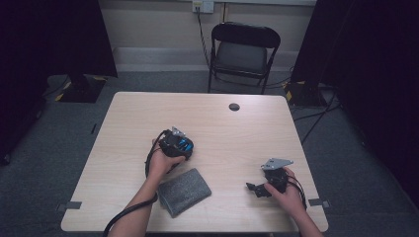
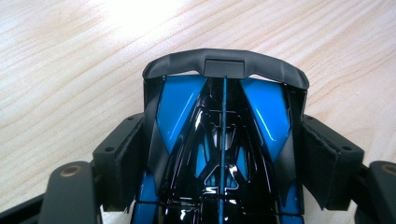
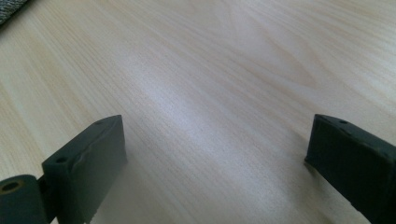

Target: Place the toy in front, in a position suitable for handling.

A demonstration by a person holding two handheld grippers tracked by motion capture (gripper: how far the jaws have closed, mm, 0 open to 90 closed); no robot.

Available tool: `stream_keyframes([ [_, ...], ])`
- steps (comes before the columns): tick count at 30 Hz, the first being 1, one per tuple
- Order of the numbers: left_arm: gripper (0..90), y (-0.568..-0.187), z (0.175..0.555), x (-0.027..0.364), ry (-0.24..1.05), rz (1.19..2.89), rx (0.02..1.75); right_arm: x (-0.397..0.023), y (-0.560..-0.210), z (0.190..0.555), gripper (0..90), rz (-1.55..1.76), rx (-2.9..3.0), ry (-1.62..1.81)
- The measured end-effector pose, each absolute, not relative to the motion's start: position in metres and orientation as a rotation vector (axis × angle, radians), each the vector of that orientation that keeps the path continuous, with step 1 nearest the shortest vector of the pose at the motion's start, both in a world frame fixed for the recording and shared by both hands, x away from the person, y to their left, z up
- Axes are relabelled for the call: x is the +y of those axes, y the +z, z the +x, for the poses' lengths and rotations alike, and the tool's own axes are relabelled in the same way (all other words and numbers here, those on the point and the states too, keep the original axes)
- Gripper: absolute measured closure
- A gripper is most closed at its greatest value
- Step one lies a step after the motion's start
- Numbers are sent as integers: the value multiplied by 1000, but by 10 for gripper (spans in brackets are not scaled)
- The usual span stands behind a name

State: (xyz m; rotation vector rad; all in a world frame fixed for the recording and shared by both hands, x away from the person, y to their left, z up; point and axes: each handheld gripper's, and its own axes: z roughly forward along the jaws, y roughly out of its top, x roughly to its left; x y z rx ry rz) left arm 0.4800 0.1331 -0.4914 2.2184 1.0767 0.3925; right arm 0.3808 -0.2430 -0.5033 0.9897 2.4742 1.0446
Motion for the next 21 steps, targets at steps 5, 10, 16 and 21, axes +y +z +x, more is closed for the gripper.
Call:
stream_keyframes([
  [5,253,-489,478,134,413,2227,1084,-243,-503,381,38,989,2475,1045],
  [10,254,-479,475,136,431,2234,1066,-243,-503,381,38,989,2475,1045],
  [16,256,-468,474,139,446,2236,1056,-243,-503,381,38,989,2475,1045],
  [21,256,-459,472,138,447,2247,1036,-243,-503,381,38,990,2475,1045],
])
